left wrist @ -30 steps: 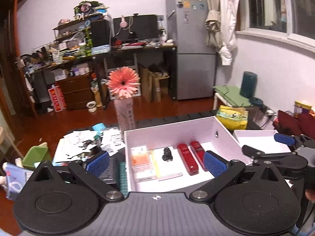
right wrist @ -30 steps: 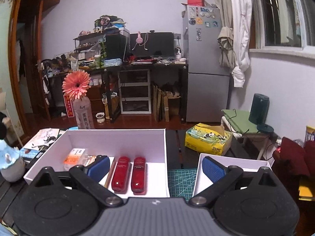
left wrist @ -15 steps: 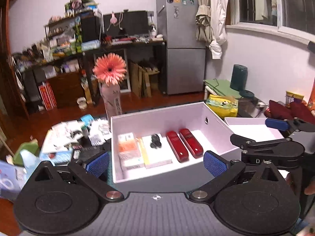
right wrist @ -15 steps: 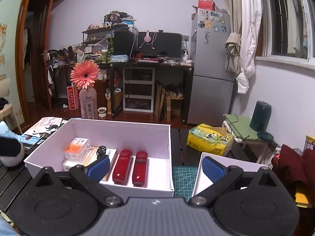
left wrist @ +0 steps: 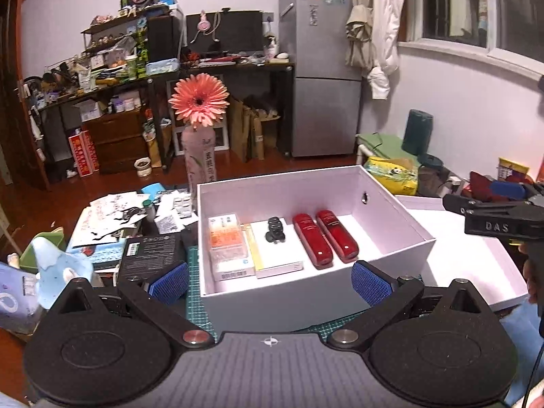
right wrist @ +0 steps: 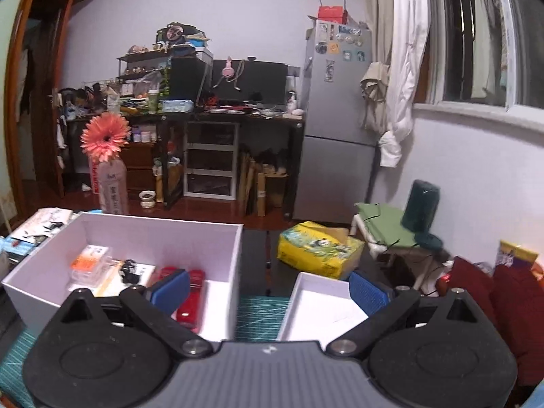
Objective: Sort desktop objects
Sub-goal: 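Move the right tool toward the empty white box lid beside the box, then lower the right gripper onto the lid's side wall and close it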
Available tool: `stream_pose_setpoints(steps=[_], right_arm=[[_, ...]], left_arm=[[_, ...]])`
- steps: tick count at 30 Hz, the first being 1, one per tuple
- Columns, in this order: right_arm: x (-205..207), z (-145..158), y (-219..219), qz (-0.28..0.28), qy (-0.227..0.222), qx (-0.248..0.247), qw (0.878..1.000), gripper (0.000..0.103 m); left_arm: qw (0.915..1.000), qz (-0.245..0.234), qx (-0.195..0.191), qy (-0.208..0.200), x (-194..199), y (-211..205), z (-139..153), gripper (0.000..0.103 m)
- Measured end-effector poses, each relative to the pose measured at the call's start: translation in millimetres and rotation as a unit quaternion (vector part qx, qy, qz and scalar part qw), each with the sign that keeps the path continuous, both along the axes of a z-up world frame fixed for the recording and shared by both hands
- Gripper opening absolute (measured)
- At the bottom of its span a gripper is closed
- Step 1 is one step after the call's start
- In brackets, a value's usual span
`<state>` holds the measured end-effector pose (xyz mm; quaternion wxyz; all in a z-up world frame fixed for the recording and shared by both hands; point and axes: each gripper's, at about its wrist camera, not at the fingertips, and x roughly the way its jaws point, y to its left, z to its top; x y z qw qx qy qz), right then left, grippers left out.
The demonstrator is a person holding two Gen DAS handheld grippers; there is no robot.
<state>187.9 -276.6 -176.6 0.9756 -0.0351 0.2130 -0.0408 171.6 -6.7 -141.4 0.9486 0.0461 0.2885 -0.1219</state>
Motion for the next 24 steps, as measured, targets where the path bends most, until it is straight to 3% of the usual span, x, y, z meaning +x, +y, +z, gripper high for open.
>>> stream_pose_setpoints(steps=[3,10,17,22,24], right_arm=[[-4,-1,-9,-0.013,-0.022,0.020,0.999,0.100],[2,-5,-28,-0.029,-0.004,0.030,0.999,0.100],[19,-14,-50,-0.028,0.045,0.078,0.996,0.099],[38,-34,-69,-0.040,0.105,0.160,0.981,0.078],[43,-41,-71,-0.037,0.121,0.177,0.976,0.060]], left_arm=[[0.9999,-0.002,0.009,-0.006,-1,-2,0,0.103],[0.9993,0.007,0.032,-0.018,0,-5,-5,0.103],[0.9992,-0.012,-0.009,0.036,11,1,-7,0.103],[0.9994,0.002,-0.010,0.033,11,3,-9,0.103],[0.9991,-0.002,-0.023,0.035,10,5,-8,0.103]])
